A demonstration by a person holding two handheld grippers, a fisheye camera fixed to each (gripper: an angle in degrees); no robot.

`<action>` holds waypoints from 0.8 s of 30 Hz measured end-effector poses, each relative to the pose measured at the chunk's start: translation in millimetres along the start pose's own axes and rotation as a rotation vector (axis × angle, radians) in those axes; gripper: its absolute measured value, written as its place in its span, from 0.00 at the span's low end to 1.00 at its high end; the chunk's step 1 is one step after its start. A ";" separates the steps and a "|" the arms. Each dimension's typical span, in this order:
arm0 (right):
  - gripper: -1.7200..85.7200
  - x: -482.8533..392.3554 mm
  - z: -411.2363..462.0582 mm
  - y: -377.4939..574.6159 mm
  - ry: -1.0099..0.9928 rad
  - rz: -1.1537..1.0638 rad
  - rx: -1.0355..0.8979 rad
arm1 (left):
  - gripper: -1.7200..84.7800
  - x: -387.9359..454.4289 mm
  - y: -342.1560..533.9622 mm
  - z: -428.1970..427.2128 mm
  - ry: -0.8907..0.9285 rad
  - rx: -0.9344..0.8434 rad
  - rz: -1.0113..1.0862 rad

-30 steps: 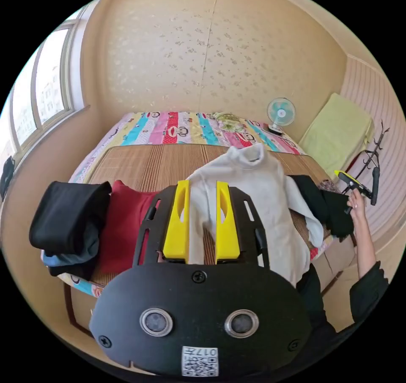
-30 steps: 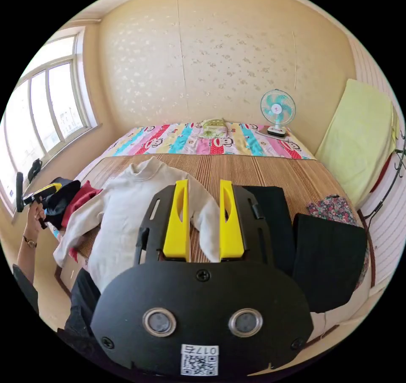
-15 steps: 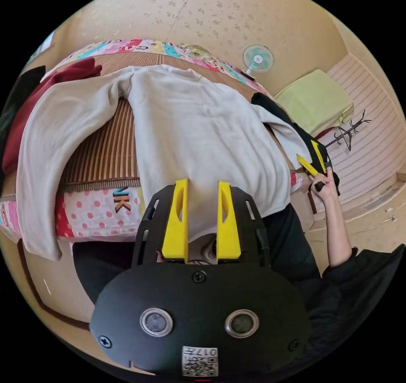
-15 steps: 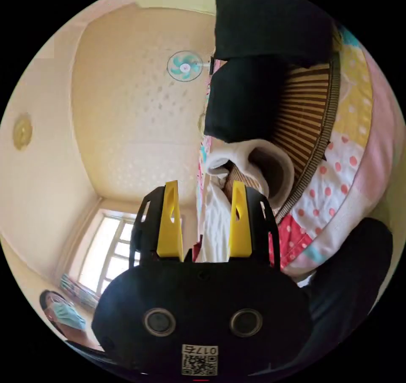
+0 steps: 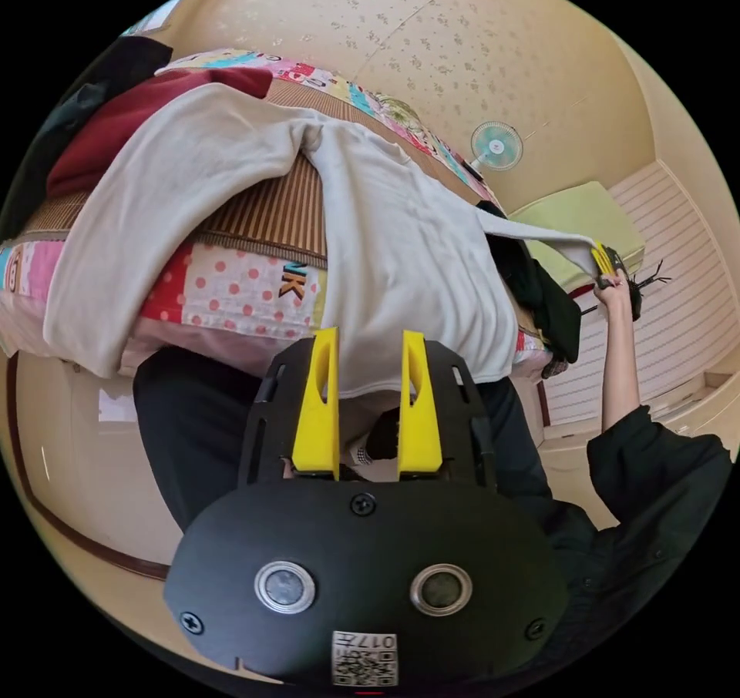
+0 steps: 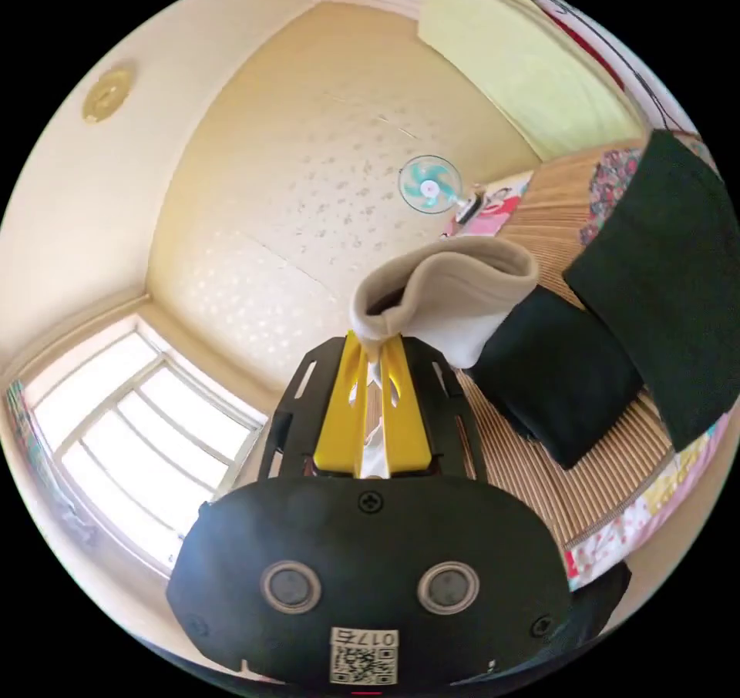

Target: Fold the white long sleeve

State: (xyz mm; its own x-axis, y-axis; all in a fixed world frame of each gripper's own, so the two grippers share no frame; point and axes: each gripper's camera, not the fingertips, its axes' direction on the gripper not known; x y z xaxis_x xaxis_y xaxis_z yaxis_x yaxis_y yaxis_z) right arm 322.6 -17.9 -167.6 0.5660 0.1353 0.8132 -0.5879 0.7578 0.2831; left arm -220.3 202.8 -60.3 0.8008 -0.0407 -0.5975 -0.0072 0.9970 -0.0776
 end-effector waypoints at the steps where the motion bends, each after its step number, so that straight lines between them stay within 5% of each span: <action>1: 0.07 -45.1 28.0 13.4 -0.046 -0.137 -0.010 | 0.16 -4.3 2.5 -6.7 -0.003 0.010 -0.010; 5: 0.08 -162.5 158.4 118.0 -0.191 -0.452 -0.279 | 0.17 -38.9 21.2 -43.5 -0.109 0.052 -0.096; 8: 0.09 -169.9 263.8 246.9 -0.064 -0.480 -0.744 | 0.18 -78.6 37.0 -64.1 -0.037 0.108 -0.231; 11: 0.10 -137.0 281.4 348.6 -0.007 -0.436 -0.944 | 0.19 -122.2 49.0 -80.6 0.072 0.171 -0.380; 16: 0.10 -120.1 239.7 387.7 -0.048 -0.444 -0.917 | 0.21 -192.8 64.4 -85.1 0.372 0.339 -0.629; 24: 0.10 -98.8 204.3 330.1 0.261 -0.602 -0.716 | 0.16 -252.2 94.1 -25.9 0.758 0.564 -1.020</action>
State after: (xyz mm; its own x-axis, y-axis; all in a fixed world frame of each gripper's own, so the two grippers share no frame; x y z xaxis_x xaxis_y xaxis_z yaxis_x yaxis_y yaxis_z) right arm -45.4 88.6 -50.6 0.8181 -0.3304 0.4708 0.2845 0.9438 0.1680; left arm -438.5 305.1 62.4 -0.2119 -0.6030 -0.7691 0.7628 0.3899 -0.5158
